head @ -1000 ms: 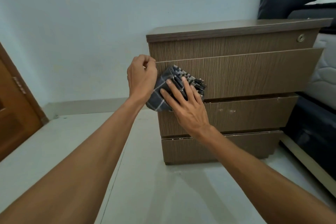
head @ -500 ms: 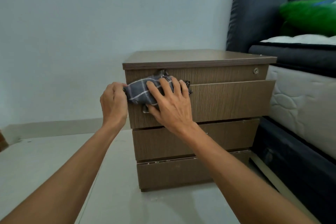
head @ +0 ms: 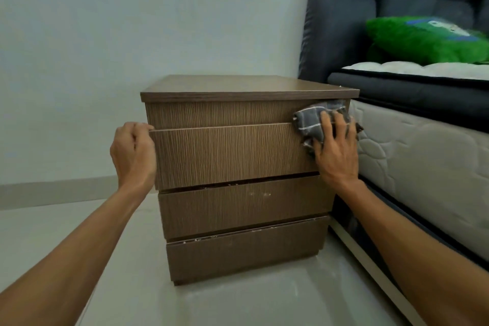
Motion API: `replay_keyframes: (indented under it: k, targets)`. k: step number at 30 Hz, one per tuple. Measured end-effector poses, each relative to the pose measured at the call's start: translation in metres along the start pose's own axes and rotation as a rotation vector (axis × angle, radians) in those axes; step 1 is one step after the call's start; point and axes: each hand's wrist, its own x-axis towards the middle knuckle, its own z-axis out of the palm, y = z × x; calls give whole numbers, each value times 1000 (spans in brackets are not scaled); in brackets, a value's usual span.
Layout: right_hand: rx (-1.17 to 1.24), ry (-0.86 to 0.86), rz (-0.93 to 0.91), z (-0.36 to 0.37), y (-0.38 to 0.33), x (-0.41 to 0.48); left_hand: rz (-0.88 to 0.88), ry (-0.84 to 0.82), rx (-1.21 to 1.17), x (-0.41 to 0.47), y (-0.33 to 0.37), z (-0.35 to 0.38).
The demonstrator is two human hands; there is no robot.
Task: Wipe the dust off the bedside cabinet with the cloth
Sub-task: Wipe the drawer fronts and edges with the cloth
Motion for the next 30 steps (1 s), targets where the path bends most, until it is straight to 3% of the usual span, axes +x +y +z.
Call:
replay_keyframes:
  k: [6, 11, 14, 19, 26, 30]
  targets:
    - [321, 157, 506, -4, 10, -3, -6, 15, 34, -4, 6, 2]
    - [378, 89, 477, 17, -66, -31, 0, 9, 29, -4, 6, 1]
    - [394, 44, 364, 33, -123, -48, 7, -24, 39, -1, 4, 0]
    - [305, 16, -24, 53, -193, -79, 58, -94, 106, 8, -2, -3]
    - [209, -39, -563, 56, -229, -111, 123, -105, 76, 6, -15, -7]
    - [224, -85, -636, 52, -230, -128, -44, -7, 26, -11, -40, -11]
